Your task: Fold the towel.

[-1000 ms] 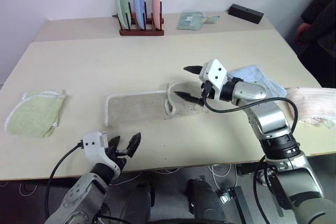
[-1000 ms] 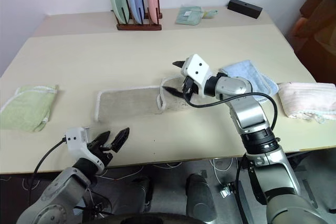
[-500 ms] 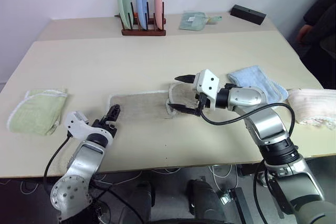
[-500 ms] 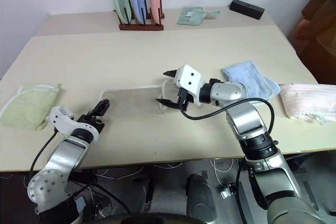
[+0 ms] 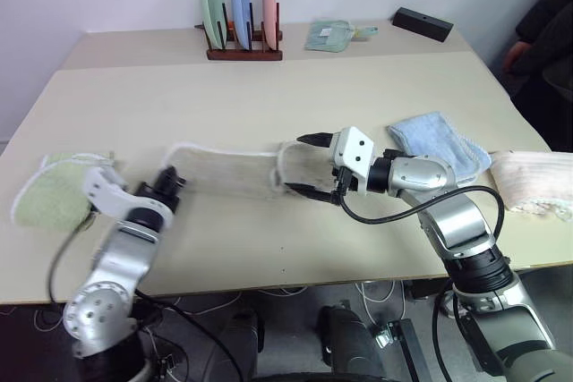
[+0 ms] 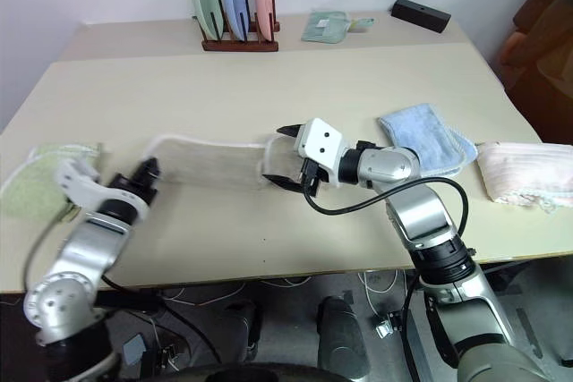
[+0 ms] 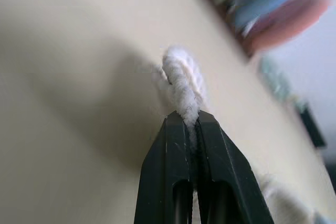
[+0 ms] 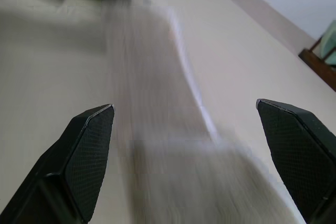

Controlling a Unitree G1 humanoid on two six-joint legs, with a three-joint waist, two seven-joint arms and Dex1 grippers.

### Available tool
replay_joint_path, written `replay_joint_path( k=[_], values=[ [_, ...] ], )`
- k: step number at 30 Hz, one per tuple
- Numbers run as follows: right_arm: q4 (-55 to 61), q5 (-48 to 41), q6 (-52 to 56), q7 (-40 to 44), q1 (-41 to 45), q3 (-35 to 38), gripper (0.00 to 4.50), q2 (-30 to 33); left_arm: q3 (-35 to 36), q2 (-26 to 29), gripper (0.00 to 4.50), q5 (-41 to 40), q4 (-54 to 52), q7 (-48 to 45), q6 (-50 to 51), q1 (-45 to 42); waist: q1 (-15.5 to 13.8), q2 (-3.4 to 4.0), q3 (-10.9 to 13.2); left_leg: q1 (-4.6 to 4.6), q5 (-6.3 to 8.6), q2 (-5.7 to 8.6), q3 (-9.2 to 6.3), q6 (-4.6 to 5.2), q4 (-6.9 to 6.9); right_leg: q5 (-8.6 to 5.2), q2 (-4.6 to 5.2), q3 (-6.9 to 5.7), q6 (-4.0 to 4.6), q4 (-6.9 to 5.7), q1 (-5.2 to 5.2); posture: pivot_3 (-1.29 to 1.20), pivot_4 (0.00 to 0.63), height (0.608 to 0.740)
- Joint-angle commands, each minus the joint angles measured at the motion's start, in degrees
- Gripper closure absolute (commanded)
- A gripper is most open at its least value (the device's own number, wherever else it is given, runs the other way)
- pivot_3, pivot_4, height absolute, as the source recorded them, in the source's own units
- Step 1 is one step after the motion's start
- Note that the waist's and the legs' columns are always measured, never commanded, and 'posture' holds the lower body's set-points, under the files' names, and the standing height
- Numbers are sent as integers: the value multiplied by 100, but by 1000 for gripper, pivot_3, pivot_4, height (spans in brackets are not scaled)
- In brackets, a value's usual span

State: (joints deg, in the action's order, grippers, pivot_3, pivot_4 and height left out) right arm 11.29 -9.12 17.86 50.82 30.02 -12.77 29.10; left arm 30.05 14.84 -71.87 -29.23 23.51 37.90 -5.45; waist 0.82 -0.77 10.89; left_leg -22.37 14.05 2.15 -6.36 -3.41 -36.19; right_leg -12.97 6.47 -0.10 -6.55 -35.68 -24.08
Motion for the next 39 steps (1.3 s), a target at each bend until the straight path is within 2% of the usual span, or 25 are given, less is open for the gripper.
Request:
replay_joint_path(
  k=[1, 2, 4, 6, 8, 11, 13, 19, 24, 27, 30, 32, 33, 34, 35, 36, 39],
  values=[
    [49, 83, -146, -40, 28, 57, 55, 64, 228, 913, 4440, 117, -149, -619, 14, -115, -7, 0, 0, -1, 0, -1, -1, 0, 2, 0, -2, 0, -1, 0, -1, 0, 150, 740],
    [22, 101, -168, -41, 29, 56, 55, 70, 207, 1114, 4440, 122, -122, -750, 35, -127, -11, 0, 0, -1, 0, 0, 0, 0, 3, 0, -1, 0, 0, 1, -2, 0, 150, 740],
    [-91, 164, -224, -69, 36, 47, 55, 64, -265, 1710, 4440, 298, -243, -1314, 269, -368, -42, -7, 3, -2, 0, 1, 0, 0, 1, -1, 0, 0, 1, 7, 2, 0, 150, 740],
    [-170, 208, -255, -96, 37, 38, 55, 46, -723, 2034, 4440, 489, -363, -1759, 396, -563, -70, -13, 4, -5, -1, 1, -5, -2, -3, 0, -2, -4, 2, 10, 7, 0, 150, 740],
    [-225, 244, -285, -120, 24, 28, 55, 32, -1243, 2155, 4440, 737, -441, -2034, 480, -767, -54, -13, 4, -4, -1, 5, -1, -2, -2, 1, -1, 1, 3, 20, 13, 0, 150, 740],
    [-293, 341, -332, -203, -58, 18, 55, 48, -2837, 2281, 4440, 1544, -560, -2666, 853, -1411, -26, -15, 4, -4, -1, 4, -4, -1, 3, 11, -2, 0, -15, 25, 13, 0, 150, 740],
    [-289, 375, -339, -252, -104, 42, 55, 55, -3516, 2193, 4440, 2011, -408, -2840, 983, -1605, -15, -14, 4, -4, -1, 4, -3, -2, 4, 11, -2, 0, -16, 25, 13, 0, 150, 740],
    [-134, 411, -252, -375, -290, 141, 55, 129, -4187, 1722, 4440, 2739, 125, -3013, 1201, -1763, 17, -11, 7, -2, -1, -8, -3, -1, 11, 12, -16, 5, -19, 13, -1, 0, 150, 740],
    [-77, 437, -222, -443, -377, 162, 55, 170, -4151, 1506, 4440, 2927, 141, -3187, 1436, -1667, -2, -12, 7, -7, -1, -6, -2, -1, 5, 12, -13, 5, -19, 18, 0, 0, 150, 740],
    [-176, 480, -273, -486, -346, 149, 55, 163, -3980, 1429, 3605, 2958, 99, -3253, 1496, -1562, 6, -12, 7, -7, -1, -6, -3, -1, 5, 12, -13, 5, -19, 17, 0, 0, 150, 740],
    [-293, 578, -305, -534, -285, 110, 55, 178, -3557, 1460, 2140, 2721, -162, -3443, 1499, -1431, 10, -12, 7, -6, -1, -6, -4, -1, 6, 12, -13, 5, -19, 15, -1, 0, 150, 740],
    [-385, 618, -311, -520, -229, 123, 55, 205, -3014, 1597, 1159, 2284, -477, -3788, 1418, -1196, 19, -11, 7, -6, -1, -6, -3, -1, 6, 12, -13, 5, -19, 16, -2, 0, 150, 740],
    [-423, 614, -320, -500, -206, 147, 55, 221, -2744, 1692, 1159, 2124, -622, -3947, 1365, -1061, 26, -11, 7, -6, -1, -6, -3, -1, 7, 12, -12, 5, -19, 15, -2, 0, 150, 740],
    [-468, 566, -282, -496, -165, 217, 594, 222, -2345, 1783, 1116, 1964, -719, -4068, 1270, -889, 33, -10, 8, -6, -1, -7, -3, -1, 8, 12, -13, 5, -19, 16, -2, 0, 150, 740],
    [-497, 503, -252, -494, -132, 285, 893, 213, -2044, 1840, 1116, 1886, -754, -4126, 1188, -775, 26, -9, 9, -6, -1, -7, -2, -1, 8, 12, -12, 6, -18, 16, -3, 0, 150, 740],
    [-522, 419, -200, -504, -83, 364, 1376, 183, -1724, 1873, 1116, 1811, -705, -4071, 1153, -708, 16, -9, 9, -5, -1, -8, -2, -1, 9, 12, -12, 5, -18, 15, -3, 0, 150, 740],
    [-543, 248, -101, -520, 115, 486, 2928, 54, -1214, 1945, 2037, 1863, -519, -3881, 1052, -768, -7, -10, 8, -6, -1, -7, -3, -1, 5, 12, -12, 5, -16, 15, -1, 0, 150, 740]
  ],
)
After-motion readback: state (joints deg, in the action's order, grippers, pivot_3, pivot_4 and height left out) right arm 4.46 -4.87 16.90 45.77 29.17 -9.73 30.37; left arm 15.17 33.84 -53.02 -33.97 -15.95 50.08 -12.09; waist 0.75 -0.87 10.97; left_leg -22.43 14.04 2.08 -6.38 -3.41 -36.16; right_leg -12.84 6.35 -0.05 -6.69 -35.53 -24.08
